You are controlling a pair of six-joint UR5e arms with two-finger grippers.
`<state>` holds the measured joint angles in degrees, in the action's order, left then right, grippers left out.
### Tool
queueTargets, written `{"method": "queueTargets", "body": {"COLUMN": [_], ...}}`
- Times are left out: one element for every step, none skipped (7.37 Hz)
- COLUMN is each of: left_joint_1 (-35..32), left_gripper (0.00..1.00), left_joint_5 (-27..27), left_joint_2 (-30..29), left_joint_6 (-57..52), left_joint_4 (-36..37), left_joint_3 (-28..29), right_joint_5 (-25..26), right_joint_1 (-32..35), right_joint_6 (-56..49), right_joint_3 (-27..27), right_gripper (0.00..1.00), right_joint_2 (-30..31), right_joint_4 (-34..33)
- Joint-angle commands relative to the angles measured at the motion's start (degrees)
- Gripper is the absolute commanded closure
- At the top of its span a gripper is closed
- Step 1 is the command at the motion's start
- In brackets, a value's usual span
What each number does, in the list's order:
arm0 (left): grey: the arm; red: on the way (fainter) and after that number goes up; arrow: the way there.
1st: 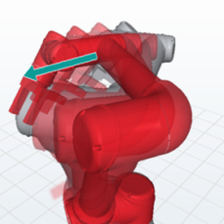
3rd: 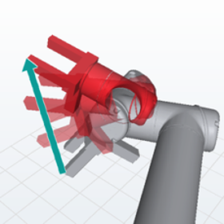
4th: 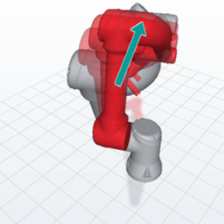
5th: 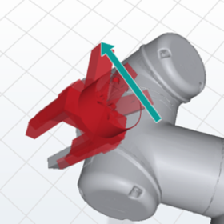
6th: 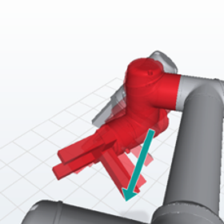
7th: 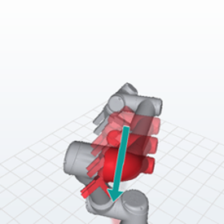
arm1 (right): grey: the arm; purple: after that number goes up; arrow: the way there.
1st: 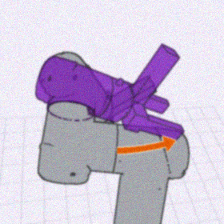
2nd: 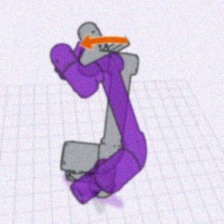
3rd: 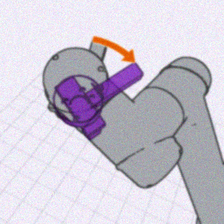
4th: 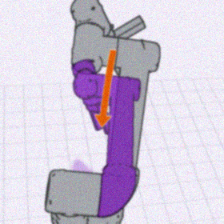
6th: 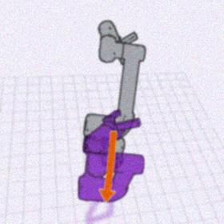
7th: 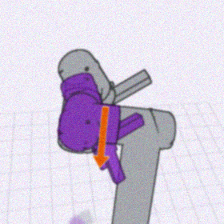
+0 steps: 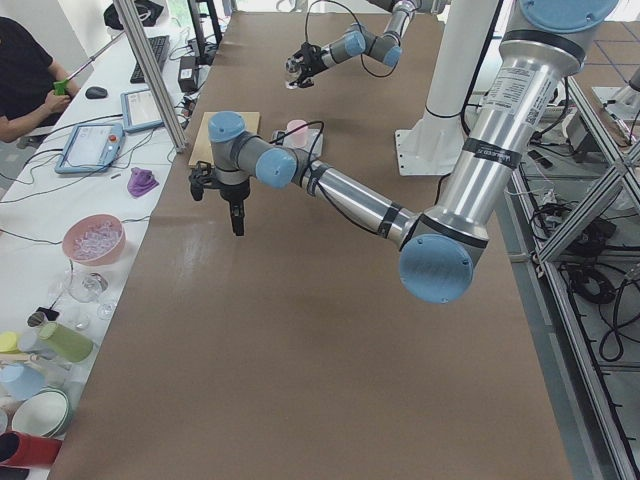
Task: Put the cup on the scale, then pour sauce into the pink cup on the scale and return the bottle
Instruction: 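Carry the sauce bottle with the right gripper beside the pink cup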
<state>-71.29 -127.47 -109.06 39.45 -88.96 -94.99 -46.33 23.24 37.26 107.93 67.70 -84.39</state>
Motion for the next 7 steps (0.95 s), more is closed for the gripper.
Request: {"method": "queueTargets", "body": {"left_joint_1": [-5.1,-6.8,-7.4,-7.5,-7.5,-7.5,-8.2], "left_gripper": [0.02,0.02,0.02,0.02,0.02,0.02,0.02], "left_joint_5": [-1.6,-1.6,-1.6,-1.6,-1.6,-1.6,-1.6], "left_joint_2": [3.5,4.4,4.5,5.1,5.2,5.2,5.3], "left_joint_6": [-10.8,-15.2,-16.3,-16.3,-16.3,-16.4,-17.5], "left_joint_4": [-0.2,-0.3,-0.5,-0.6,-0.7,-0.8,-0.7], "left_joint_3": [3.2,4.9,5.8,5.8,6.2,6.7,7.5], "right_joint_5": [8.3,11.0,13.4,15.3,16.1,17.7,19.2], "right_joint_1": [-4.4,-5.7,-6.4,-7.2,-7.8,-8.6,-8.7], "right_joint_6": [-0.1,-0.1,-0.1,-0.1,-0.1,-0.1,-0.1], "right_joint_3": [-0.1,-0.1,-0.4,-0.8,-1.1,-3.2,-5.5], "right_gripper": [1.00,1.00,1.00,1.00,1.00,1.00,1.00], "right_joint_2": [-2.6,-2.9,-4.1,-5.7,-6.4,-7.5,-9.0], "right_joint_4": [-10.3,-13.7,-17.9,-22.2,-23.0,-23.1,-23.2]}}
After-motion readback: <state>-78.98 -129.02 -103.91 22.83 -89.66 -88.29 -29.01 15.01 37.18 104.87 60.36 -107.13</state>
